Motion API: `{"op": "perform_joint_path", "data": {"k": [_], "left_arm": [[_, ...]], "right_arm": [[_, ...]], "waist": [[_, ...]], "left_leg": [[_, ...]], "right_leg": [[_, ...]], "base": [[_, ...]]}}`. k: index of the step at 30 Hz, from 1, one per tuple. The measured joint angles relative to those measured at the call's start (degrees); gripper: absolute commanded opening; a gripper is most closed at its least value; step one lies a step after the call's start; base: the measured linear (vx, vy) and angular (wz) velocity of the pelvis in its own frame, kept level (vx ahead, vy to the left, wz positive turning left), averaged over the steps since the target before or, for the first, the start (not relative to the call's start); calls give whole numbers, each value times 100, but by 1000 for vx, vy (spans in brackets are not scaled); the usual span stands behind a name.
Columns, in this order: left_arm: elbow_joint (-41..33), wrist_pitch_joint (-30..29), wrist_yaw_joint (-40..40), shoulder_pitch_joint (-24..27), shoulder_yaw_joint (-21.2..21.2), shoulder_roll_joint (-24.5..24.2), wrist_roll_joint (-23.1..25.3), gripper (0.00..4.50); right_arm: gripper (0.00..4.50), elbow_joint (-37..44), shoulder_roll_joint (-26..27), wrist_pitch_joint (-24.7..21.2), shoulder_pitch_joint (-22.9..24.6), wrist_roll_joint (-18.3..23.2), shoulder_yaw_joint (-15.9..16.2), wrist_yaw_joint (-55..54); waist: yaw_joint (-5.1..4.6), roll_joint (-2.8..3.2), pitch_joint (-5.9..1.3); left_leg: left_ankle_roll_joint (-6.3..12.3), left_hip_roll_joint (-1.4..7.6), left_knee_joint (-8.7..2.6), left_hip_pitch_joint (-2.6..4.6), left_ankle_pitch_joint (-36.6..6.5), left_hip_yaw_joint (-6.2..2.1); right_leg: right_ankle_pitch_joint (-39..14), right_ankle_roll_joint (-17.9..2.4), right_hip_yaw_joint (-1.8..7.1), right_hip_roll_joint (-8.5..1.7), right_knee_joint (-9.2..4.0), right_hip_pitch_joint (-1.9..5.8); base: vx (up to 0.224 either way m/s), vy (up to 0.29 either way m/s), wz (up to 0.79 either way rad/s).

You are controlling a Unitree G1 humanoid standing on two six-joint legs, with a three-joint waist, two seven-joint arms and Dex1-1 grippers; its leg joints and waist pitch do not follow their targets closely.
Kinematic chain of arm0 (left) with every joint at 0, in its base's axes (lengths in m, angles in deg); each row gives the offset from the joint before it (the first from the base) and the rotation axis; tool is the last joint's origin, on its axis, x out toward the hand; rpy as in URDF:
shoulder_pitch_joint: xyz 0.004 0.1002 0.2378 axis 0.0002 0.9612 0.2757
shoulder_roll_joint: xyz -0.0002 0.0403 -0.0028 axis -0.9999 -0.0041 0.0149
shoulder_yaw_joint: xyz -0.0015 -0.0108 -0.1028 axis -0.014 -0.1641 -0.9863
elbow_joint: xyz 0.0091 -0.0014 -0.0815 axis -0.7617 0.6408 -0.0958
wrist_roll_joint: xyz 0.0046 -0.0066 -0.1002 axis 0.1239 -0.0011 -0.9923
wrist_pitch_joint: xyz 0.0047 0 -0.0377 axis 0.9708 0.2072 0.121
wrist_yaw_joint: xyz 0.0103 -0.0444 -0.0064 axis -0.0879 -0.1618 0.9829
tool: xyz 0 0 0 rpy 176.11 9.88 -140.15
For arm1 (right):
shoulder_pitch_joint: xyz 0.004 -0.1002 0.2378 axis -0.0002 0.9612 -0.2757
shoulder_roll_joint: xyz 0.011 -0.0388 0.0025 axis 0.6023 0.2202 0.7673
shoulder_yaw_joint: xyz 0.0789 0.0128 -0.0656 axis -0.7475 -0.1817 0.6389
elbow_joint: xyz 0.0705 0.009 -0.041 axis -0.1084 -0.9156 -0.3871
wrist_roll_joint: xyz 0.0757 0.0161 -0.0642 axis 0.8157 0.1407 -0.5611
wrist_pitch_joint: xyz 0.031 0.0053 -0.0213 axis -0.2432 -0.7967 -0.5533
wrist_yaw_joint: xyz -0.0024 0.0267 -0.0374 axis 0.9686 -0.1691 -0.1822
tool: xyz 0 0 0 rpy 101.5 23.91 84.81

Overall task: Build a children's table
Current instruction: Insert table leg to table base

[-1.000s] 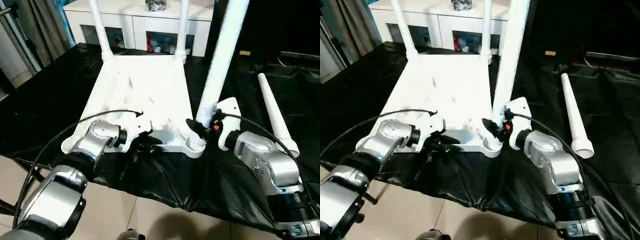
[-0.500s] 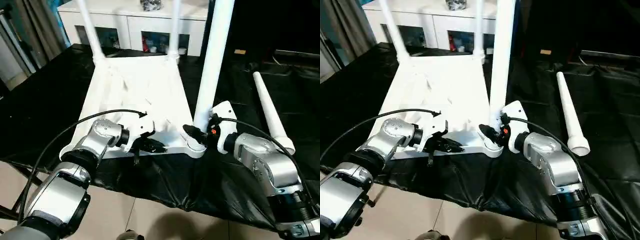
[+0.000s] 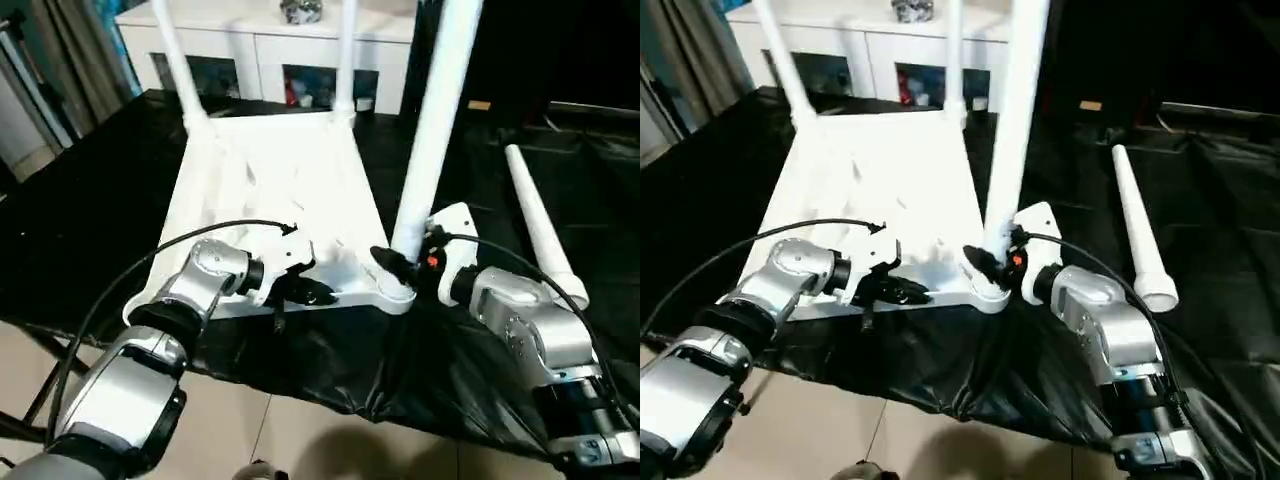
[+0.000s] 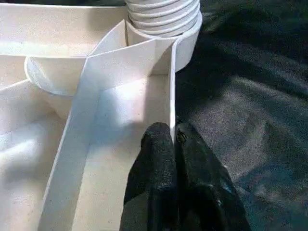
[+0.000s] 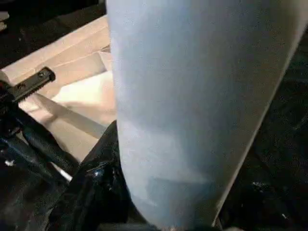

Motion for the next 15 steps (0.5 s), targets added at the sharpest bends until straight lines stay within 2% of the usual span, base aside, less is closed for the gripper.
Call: {"op": "perform_joint_path", "data": {"k": [8, 15], "left_arm": [[-58, -36, -33, 65, -49, 13, -5, 0], [-80, -79, -82, 92, -53, 42, 17, 0]], "right_arm": [[193, -200, 293, 426, 300, 364, -444, 18], [193, -331, 455, 896, 535, 483, -592, 35]], "waist": [[11, 4, -8], [18, -1, -33]], "left_leg": [[0, 0, 0, 1, -1, 0], [0, 0, -1, 5, -2, -1]], "right_leg": [[-1, 1, 0, 0, -1, 2], [-15, 23, 0, 0, -3, 8]], "base": [[0, 0, 0], [0, 0, 0]]}}
